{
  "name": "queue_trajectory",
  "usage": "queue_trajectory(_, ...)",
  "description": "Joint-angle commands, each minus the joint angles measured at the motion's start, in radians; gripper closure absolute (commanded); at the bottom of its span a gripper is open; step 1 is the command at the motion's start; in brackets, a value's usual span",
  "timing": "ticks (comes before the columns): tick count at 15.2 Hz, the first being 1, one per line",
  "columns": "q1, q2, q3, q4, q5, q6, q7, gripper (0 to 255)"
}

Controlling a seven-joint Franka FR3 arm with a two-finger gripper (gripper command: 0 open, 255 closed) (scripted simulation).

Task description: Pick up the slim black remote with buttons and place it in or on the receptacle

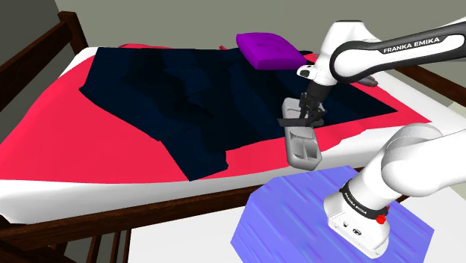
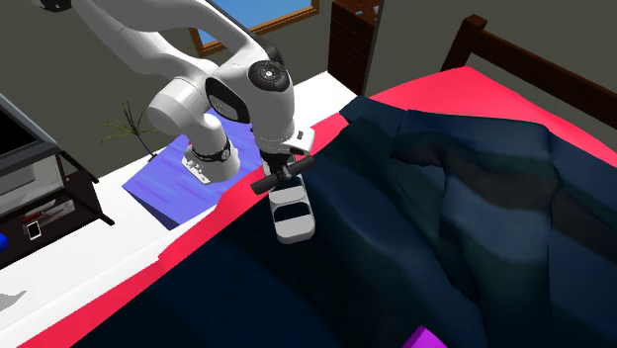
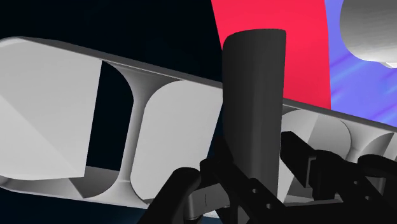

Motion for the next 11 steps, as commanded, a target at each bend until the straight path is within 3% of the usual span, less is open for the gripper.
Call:
queue_trajectory(1, 0.0, 0.001, 0.0, -0.001, 0.0, 0.001, 0.0, 255)
queue_trajectory(2, 0.0, 0.001, 0.0, -0.001, 0.0, 0.001, 0.0, 255)
queue_trajectory(3, 0.0, 0.001, 0.0, -0.001, 0.0, 0.001, 0.0, 0)
queue_trajectory(8, 0.0, 0.001, 0.0, -0.001, 0.0, 0.001, 0.0, 0)
queue_trajectory(11, 0.003, -0.043, 0.014, 0.077, 0.011, -0.121, 0.0, 0)
